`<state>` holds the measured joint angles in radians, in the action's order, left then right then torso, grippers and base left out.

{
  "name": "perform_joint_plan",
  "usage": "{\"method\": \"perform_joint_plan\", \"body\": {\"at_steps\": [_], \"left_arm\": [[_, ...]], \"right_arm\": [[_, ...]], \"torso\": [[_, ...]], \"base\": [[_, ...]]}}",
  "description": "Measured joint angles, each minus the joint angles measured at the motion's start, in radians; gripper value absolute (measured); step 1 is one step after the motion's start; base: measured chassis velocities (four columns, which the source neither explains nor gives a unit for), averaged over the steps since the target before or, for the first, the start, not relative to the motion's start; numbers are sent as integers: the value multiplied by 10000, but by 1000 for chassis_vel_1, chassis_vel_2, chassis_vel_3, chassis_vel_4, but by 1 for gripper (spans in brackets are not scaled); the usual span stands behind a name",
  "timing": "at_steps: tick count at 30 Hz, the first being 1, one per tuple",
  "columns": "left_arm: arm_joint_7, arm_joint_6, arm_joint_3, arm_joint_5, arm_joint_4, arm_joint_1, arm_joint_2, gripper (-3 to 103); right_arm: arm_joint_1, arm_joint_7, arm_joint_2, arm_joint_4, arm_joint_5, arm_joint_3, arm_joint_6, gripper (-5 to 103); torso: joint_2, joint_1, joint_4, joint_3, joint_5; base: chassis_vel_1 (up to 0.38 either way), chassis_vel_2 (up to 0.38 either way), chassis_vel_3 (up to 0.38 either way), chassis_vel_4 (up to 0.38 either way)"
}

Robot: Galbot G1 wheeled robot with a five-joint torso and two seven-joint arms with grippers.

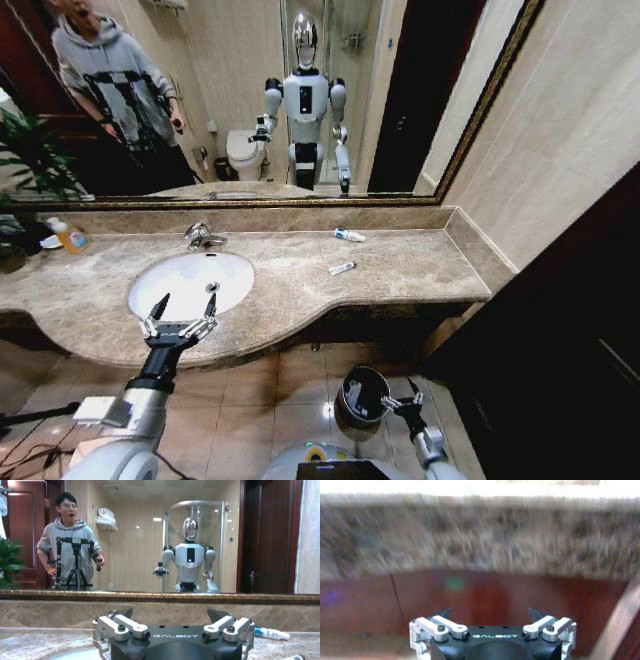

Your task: Pick up the trash from the sink and place it in the trash bin.

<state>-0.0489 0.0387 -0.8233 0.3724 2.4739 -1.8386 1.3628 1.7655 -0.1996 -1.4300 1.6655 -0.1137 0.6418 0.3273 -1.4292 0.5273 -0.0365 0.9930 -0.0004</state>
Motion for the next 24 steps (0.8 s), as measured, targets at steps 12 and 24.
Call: {"method": "perform_joint_plan", "body": {"at_steps": [12, 24], "left_arm": [[1, 0, -1, 0, 0, 0, 0, 100], [0, 0, 0, 0, 0, 0, 0, 100]], "right_arm": [[769, -748, 5, 4259, -74, 349, -1238, 100], [-3151, -618, 2810, 3899, -1826, -308, -3633, 100]], "torso": [[0, 1, -1, 1, 2], [1, 3, -3, 3, 6]], "base": [[0, 0, 0, 0], [0, 0, 0, 0]]}}
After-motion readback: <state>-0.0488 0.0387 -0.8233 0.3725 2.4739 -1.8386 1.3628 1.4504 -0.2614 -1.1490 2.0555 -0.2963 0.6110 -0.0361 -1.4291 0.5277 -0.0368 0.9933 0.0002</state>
